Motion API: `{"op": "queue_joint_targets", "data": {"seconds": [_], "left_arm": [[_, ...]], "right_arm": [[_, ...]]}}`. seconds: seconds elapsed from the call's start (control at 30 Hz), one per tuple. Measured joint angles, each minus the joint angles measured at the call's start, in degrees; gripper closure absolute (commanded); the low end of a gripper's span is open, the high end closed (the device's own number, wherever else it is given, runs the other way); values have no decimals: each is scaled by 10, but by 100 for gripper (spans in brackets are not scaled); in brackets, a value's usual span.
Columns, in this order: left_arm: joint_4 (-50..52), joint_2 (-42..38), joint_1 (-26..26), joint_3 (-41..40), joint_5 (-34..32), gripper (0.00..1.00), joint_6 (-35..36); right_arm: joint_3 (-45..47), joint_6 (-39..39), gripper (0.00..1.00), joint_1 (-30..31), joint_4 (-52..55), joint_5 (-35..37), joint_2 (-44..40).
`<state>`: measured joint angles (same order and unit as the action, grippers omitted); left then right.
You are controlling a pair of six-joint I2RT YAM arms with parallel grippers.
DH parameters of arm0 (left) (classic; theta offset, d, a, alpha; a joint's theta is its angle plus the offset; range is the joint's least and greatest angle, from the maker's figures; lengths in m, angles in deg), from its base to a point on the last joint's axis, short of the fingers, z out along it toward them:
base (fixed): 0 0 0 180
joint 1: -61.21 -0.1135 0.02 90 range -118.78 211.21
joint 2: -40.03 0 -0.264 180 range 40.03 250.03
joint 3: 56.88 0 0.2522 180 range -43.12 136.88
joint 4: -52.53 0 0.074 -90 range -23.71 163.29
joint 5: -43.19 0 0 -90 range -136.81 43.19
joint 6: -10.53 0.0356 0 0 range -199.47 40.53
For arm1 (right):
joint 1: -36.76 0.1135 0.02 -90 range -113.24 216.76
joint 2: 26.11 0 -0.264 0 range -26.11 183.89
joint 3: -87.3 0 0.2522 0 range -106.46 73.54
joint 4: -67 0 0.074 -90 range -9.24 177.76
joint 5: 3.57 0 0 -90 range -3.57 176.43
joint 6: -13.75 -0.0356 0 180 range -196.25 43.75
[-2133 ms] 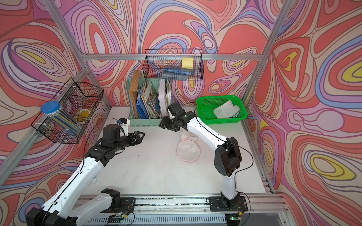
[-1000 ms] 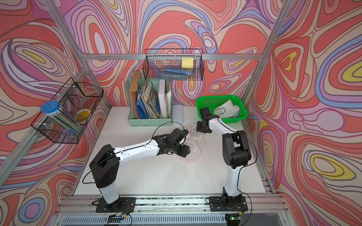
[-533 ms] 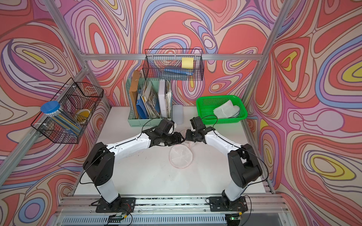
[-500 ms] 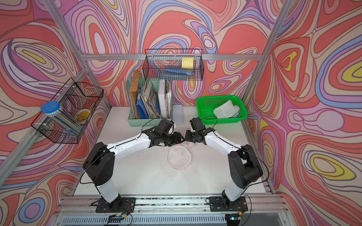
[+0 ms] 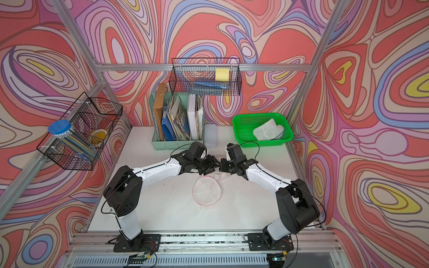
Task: Turn the laundry bag inside out
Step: Turn over the laundry bag at the center of the board.
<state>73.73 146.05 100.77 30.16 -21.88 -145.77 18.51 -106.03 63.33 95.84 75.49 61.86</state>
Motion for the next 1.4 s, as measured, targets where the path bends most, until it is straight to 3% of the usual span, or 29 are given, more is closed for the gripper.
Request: {"op": "queue_joint_targets", "data": {"seconds": [0.5, 0.63, 0.8, 0.83, 0.87, 0.97, 1.1, 1.27, 1.4], "left_arm": [[-42, 16, -5, 18, -6, 46, -2], [-39, 25, -5, 37, 1, 56, -2], [-40, 37, -3, 49, 5, 88, -1], [-40, 39, -3, 49, 5, 100, -1], [-40, 41, -3, 49, 5, 100, -1], [-40, 44, -3, 49, 6, 100, -1], [-40, 44, -5, 49, 6, 100, 2], [-36, 41, -5, 49, 10, 100, 10], [-16, 32, -2, 49, 20, 100, 24]], "right_arm": [[7, 8, 100, 10, 0, -21, -8], [6, 9, 100, 10, -2, -30, -8], [7, 15, 100, 10, -1, -38, -8], [7, 16, 96, 10, -1, -39, -9], [7, 16, 90, 10, 0, -39, -10], [8, 16, 58, 10, 13, -37, -17], [14, 19, 45, 10, 31, -28, -51], [26, 13, 42, -4, 52, -13, -123], [59, -25, 47, -67, 25, -22, -155]]}}
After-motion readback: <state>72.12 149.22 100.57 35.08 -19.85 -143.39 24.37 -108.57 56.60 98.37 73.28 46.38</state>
